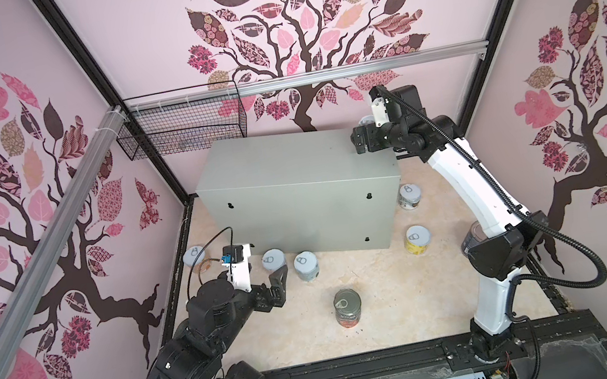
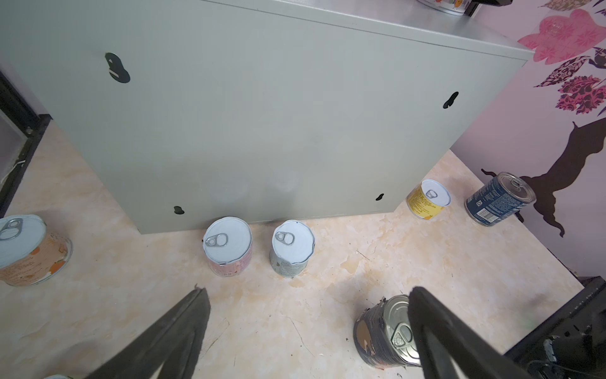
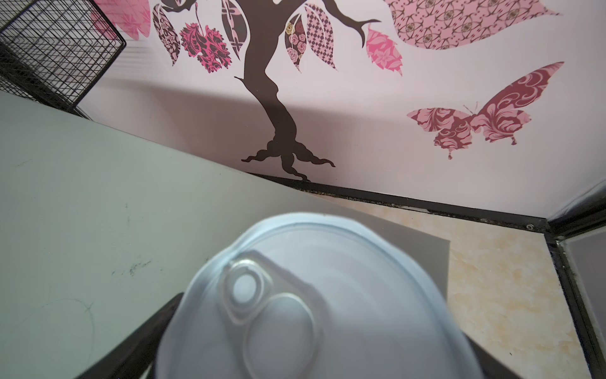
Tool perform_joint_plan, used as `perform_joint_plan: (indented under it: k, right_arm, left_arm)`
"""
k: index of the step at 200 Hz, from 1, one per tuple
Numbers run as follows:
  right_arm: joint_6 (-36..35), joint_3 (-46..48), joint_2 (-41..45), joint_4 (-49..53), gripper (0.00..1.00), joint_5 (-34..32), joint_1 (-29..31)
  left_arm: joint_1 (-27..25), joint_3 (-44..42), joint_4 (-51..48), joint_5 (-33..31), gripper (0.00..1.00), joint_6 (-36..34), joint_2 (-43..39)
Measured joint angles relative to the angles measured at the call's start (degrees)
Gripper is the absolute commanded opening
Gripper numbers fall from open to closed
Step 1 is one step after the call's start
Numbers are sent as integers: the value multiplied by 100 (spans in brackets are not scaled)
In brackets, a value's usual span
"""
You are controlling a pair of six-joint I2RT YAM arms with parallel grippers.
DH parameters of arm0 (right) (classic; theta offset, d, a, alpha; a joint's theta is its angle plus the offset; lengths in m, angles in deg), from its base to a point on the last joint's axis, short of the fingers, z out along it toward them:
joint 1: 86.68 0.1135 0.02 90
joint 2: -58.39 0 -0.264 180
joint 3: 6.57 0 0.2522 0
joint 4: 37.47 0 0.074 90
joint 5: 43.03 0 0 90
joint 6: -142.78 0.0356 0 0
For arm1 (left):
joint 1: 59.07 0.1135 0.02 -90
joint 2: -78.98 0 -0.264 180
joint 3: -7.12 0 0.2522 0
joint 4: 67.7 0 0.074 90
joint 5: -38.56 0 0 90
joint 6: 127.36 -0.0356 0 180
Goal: Place and organize the canned foods onto the counter
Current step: 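Raise the right gripper off the pink-labelled can and swing it toward the floor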
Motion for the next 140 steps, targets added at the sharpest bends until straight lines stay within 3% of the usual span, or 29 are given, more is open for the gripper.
perform_joint_plan:
  k: [80,140]
  right_arm:
    - [28,-35,1029,214,100,-44,2]
    - [391,2546,3357,-131,100,-251,4]
  left_arm:
    - [0,26,-444,-190,98,146,-186]
    - [0,63,-723,-186,98,262,-348]
